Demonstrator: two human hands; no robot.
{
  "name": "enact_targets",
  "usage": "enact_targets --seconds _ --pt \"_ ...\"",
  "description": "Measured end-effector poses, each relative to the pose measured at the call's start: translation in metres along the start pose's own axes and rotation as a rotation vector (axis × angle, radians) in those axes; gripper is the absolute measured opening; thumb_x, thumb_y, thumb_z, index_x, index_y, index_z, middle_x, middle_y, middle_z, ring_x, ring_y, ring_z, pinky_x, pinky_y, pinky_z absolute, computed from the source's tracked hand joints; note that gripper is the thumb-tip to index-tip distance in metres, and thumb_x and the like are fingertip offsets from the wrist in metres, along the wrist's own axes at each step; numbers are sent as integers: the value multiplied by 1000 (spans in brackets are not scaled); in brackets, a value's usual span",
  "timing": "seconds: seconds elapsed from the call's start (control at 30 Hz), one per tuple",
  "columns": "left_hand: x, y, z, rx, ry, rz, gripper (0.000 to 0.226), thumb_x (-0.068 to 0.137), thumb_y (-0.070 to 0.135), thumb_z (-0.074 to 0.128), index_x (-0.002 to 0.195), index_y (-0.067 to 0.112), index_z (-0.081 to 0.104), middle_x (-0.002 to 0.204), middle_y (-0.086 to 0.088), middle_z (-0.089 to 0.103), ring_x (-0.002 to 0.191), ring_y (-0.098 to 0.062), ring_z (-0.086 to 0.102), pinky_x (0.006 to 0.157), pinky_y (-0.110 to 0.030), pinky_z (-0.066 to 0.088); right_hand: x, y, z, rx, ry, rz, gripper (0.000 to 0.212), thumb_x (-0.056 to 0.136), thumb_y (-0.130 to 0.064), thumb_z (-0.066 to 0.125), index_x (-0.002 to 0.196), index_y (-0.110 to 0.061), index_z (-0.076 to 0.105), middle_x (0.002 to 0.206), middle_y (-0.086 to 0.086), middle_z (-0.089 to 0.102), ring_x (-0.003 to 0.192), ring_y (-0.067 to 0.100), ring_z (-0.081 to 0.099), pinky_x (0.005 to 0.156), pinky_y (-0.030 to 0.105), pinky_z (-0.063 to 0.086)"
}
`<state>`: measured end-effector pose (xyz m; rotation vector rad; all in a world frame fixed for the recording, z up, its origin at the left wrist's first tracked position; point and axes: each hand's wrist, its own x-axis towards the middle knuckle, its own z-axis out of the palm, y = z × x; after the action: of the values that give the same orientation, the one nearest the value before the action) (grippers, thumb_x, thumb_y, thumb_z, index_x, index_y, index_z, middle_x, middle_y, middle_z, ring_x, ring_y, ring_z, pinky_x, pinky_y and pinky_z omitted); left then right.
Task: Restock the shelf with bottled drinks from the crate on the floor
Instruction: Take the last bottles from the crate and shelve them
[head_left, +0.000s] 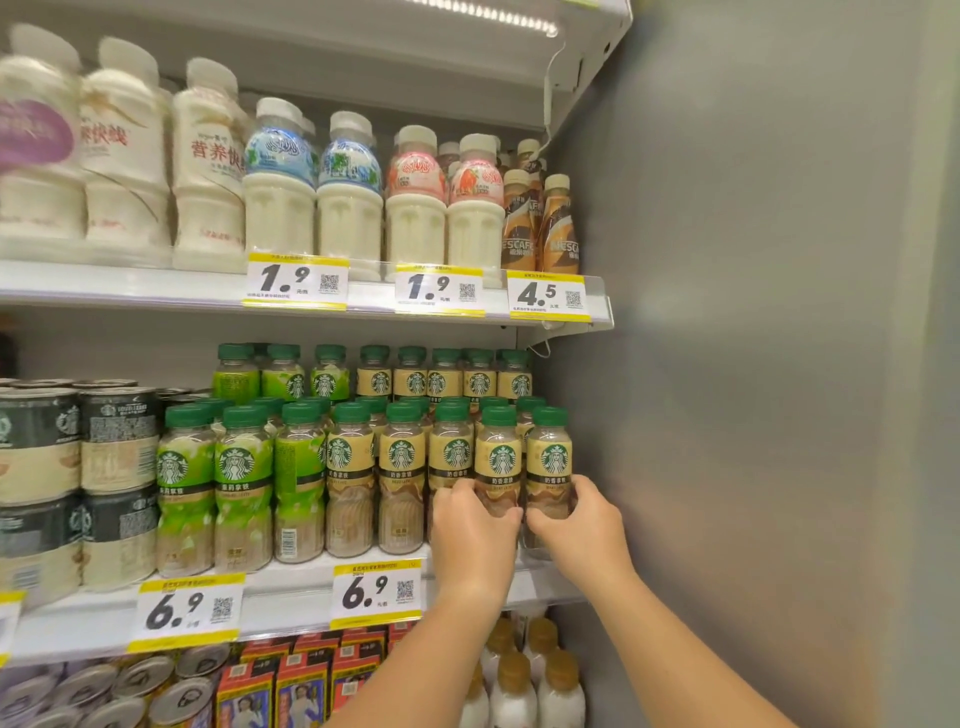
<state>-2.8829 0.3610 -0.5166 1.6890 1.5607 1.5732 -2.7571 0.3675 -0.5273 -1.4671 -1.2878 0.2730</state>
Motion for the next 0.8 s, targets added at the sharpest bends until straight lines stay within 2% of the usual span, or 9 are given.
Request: enact_targets --seconds 0.1,0.2,0.27,0.37,0.47,0.63,0.8 --pt "-2 -3 3 26 3 -6 51 82 33 81 121 12 54 115 0 48 110 -21 56 83 -26 43 -7 14 4 -58 -15 8 32 74 -37 77 100 -29 61 97 -9 68 87 6 63 74 27 56" --pt "-5 -10 5 89 -5 29 55 83 33 80 123 12 50 112 4 41 108 -21 57 85 -28 49 -13 28 6 -50 7 14 53 74 -42 76 121 -22 59 111 -6 67 101 12 64 81 30 57" --pt "-5 -16 4 104 -6 54 51 86 33 77 125 13 51 114 3 45 106 -21 57 87 -32 51 -13 31 5 -30 16 12 44 77 -34 75 117 -22 61 105 -8 69 95 9 65 76 26 56" --pt "-2 -19 2 135 -26 76 42 91 33 72 123 11 54 113 0 50 98 -19 55 80 -27 44 -9 33 4 -34 25 8 29 80 -28 76 107 -22 66 91 -11 70 84 4 67 65 18 51" --pt "2 -20 2 165 -27 57 34 92 34 71 113 11 57 108 -1 54 91 -18 53 77 -28 46 -4 30 6 -51 42 25 35 79 -31 79 110 -18 68 91 -7 71 80 5 66 58 15 47" --pt "6 -18 4 239 -33 56 36 91 38 70 112 12 58 111 -4 59 98 -23 61 78 -32 49 6 28 14 -96 41 52 53 78 -38 80 123 -14 65 104 0 72 85 13 63 65 22 48" --pt "11 -15 7 312 -41 57 38 91 40 70 109 11 55 102 -6 66 94 -26 66 73 -35 53 11 28 17 -107 35 75 57 79 -39 80 126 -13 63 109 1 72 92 17 66 73 27 55"
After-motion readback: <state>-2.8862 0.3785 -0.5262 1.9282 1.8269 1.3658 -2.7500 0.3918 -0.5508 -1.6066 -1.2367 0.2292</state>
